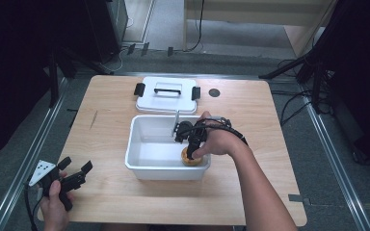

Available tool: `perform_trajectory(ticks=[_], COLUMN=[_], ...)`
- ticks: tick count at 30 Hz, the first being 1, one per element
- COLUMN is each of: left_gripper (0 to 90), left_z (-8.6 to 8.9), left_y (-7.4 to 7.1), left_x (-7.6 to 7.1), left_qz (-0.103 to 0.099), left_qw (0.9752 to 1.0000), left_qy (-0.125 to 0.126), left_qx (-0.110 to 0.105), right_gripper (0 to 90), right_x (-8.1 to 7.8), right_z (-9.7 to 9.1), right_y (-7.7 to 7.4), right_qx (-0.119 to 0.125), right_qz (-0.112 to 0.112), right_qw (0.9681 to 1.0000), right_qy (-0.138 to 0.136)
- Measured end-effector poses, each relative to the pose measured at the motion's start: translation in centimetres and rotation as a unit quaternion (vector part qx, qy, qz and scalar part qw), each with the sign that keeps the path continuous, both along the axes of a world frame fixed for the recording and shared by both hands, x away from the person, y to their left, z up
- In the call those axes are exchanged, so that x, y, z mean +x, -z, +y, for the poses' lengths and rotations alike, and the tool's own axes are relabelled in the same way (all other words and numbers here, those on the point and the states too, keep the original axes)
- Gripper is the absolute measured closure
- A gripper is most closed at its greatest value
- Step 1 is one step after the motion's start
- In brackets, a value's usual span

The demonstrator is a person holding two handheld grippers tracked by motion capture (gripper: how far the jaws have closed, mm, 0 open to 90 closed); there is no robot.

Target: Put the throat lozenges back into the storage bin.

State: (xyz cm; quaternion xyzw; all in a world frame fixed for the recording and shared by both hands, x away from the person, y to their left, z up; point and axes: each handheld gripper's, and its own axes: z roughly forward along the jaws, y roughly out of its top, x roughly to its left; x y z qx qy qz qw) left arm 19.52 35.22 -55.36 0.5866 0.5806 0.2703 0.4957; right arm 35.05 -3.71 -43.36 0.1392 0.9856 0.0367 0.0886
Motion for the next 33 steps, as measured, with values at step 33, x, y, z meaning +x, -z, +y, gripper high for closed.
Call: perform_trajectory(ticks=[33], left_gripper=[7.8], left_z=[-0.1], left_y=[0.0], left_x=[0.0], left_qz=[0.001], left_qw=[1.0000], left_qy=[0.002], left_qx=[0.005], right_gripper=[33.9], right_x=[-1.6], right_z=[-10.0], right_y=[-6.6], right_qx=[0.088], right_qz=[-0.023], right_qw=[0.9926], right_qy=[0.081])
